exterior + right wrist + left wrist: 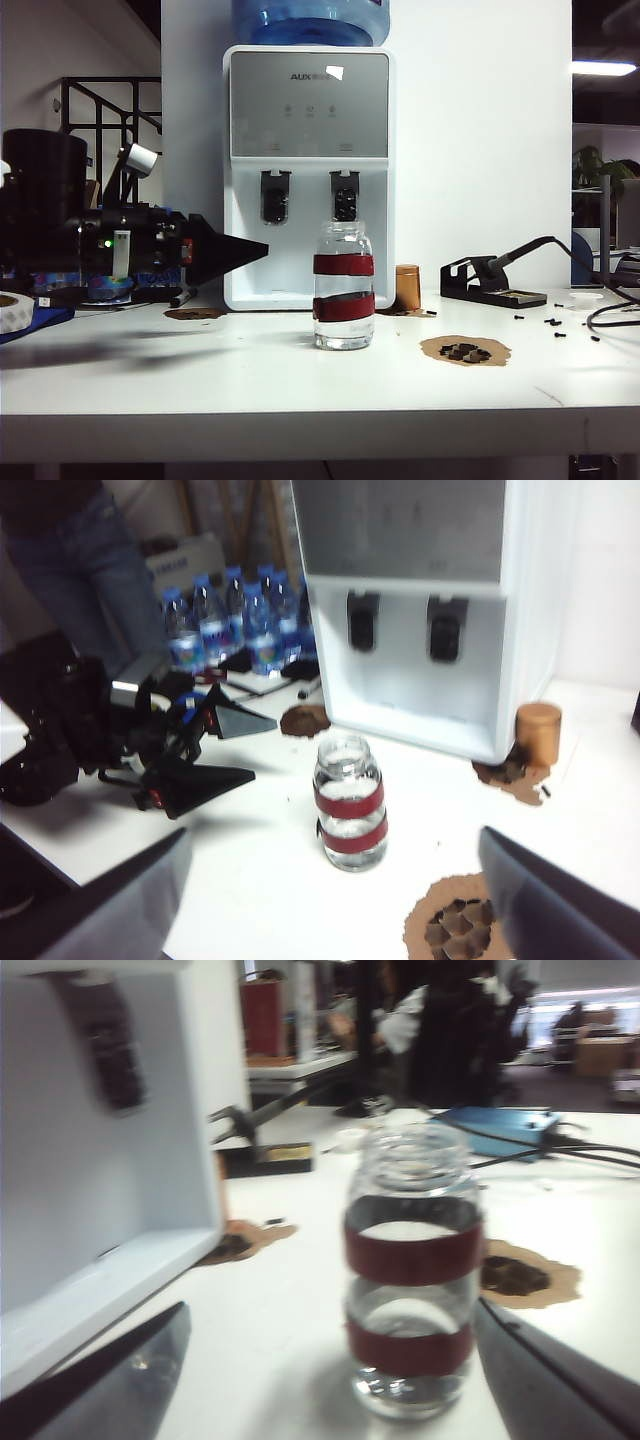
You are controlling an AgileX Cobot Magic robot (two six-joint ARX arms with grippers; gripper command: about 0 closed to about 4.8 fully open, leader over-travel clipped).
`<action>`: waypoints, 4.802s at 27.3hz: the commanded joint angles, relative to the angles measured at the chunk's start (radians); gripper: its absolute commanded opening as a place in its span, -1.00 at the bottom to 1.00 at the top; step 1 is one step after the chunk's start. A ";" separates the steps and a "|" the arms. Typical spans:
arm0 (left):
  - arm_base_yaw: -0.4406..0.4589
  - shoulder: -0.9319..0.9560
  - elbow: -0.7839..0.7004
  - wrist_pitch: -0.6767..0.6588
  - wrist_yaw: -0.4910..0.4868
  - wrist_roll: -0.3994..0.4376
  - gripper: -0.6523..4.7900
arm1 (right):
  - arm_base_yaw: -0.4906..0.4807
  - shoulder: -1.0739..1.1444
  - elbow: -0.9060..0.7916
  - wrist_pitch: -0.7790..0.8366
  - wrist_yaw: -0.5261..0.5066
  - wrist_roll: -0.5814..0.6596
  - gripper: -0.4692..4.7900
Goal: Pick up the water bottle with two loops of red belts, then reach the front water dispenser and gently press the gray-black baffle horizontally to get a little water.
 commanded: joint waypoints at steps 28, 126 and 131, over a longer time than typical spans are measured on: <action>-0.202 0.067 0.134 -0.120 -0.164 0.032 1.00 | 0.001 0.480 0.003 0.491 -0.369 -0.122 1.00; -0.090 0.200 0.742 -0.546 -0.712 0.026 -0.78 | 0.053 0.479 0.005 0.551 -0.312 -0.009 1.00; -0.089 0.200 0.742 -0.547 -0.713 0.026 -0.78 | 0.053 0.479 0.005 0.551 -0.312 -0.009 1.00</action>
